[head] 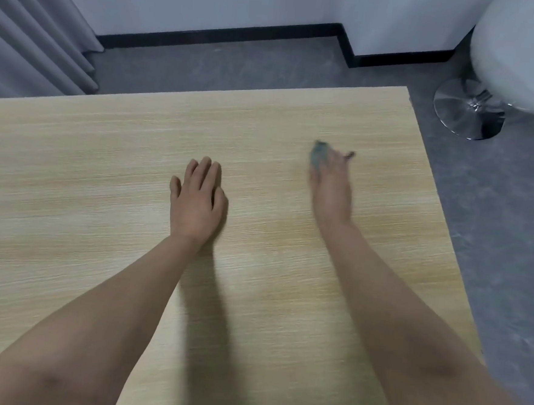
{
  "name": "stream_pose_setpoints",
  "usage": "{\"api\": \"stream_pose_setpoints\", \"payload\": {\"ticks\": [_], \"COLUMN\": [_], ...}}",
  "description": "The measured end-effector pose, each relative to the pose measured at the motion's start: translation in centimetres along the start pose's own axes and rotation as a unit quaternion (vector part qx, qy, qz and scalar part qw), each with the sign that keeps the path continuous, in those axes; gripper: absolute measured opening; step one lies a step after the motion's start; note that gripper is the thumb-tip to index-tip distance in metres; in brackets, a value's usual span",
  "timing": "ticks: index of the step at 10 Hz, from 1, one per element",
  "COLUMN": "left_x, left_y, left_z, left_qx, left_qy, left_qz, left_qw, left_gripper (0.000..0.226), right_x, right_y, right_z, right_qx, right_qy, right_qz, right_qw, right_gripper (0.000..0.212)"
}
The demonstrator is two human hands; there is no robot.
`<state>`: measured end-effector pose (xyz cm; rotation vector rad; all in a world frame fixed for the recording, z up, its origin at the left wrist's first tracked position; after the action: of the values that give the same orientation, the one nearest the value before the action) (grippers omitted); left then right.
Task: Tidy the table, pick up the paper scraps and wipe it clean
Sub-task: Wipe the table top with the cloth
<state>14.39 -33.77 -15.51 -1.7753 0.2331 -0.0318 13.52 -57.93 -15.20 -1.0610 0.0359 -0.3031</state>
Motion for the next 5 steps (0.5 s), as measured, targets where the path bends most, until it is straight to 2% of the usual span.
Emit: {"api": "stream_pose_setpoints", "payload": {"ticks": [1,2,3,4,5], "left_x": [1.3,2.9,4.0,3.9,3.9], "left_y": [-0.1,-0.2,-0.1,0.5,0.7], "left_z": [0.2,0.1,-0.1,-0.3,-0.2], "left_qx": [0.015,0.024,-0.003,0.009,0.012], "left_qy": [0.000,0.000,-0.025,-0.034,-0.040], "left_qz": [0.007,0.012,0.011,0.011,0.005], "left_qw": [1.000,1.000,1.000,0.999,0.999], "left_gripper": [0.051,0.051,0.050,0.051,0.052], "right_x": [-1.8,0.3,3.7,5.0,5.2], "right_y": [3.8,2.9,-0.3,-0.5,1.7], "right_z": [6.0,4.8,-1.3,-3.7,-0.4], "right_qx": [0.054,0.011,-0.076,-0.048,0.006], "right_qy": [-0.143,-0.214,-0.099,-0.023,0.033], "right_qz": [0.117,0.115,0.066,0.000,-0.025], "right_qw": [0.981,0.970,0.990,0.999,0.999], "right_gripper": [0.035,0.040,0.044,0.044,0.042]}}
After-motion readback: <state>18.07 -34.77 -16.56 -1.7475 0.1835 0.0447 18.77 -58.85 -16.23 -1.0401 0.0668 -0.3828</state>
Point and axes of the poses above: each hand's wrist, its own x-axis towards the middle knuckle, its own y-axis out of the palm, z = x × y, the point moved 7 cm from there along x, towards the middle knuckle, and after that the axes turned 7 degrees about x, right-handed, at the moved point
